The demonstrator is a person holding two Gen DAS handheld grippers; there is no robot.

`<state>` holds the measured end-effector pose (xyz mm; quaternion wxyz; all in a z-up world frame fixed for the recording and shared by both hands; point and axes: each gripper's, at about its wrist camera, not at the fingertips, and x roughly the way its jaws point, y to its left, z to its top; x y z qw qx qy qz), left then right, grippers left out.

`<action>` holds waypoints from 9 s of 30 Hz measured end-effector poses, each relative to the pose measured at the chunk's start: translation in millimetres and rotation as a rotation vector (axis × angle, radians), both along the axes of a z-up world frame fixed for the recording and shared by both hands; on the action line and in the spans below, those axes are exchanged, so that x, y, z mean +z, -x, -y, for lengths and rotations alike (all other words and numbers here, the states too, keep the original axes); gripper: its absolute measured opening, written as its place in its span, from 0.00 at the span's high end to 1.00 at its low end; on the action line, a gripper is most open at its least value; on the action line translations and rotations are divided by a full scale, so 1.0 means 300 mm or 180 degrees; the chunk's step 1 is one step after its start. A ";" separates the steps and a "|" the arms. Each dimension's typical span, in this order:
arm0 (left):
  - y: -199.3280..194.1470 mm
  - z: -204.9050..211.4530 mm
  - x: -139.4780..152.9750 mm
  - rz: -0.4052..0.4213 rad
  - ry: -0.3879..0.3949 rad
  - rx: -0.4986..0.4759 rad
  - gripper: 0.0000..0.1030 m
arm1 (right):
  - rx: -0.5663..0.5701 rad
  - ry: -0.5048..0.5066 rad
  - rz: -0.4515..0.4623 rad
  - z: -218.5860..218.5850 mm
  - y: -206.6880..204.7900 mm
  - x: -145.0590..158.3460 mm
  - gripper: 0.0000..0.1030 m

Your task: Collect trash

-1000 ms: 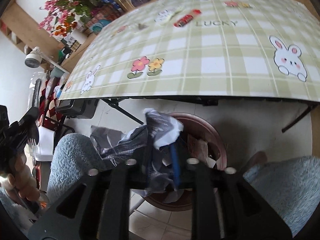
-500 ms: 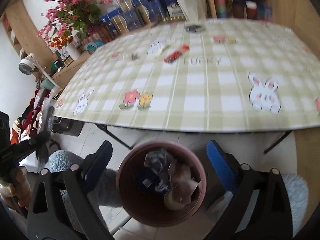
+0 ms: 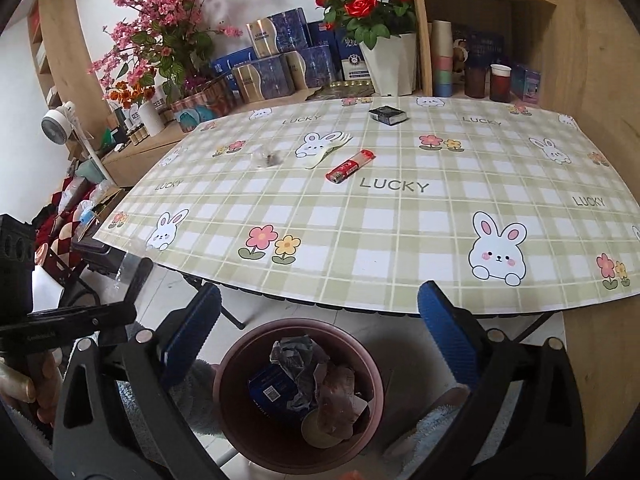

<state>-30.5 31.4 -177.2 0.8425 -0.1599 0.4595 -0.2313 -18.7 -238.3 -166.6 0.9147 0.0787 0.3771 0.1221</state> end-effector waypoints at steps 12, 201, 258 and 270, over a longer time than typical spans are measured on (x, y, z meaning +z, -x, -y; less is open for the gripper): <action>-0.001 0.076 0.009 0.0053 -0.0095 -0.0181 0.50 | -0.0235 -0.0142 -0.0043 0.102 0.009 -0.010 0.06; -0.068 -0.023 -0.004 0.0195 -0.0310 0.0183 0.73 | 0.0498 -0.0310 -0.1353 -0.171 -0.067 -0.363 0.74; -0.161 0.020 0.021 0.0421 -0.0645 0.0308 0.19 | -0.0370 0.0204 0.0034 0.037 -0.087 0.014 0.06; -0.267 -0.076 0.116 0.0762 -0.0739 0.0663 0.17 | -0.0426 0.0242 -0.0045 0.059 -0.140 -0.004 0.06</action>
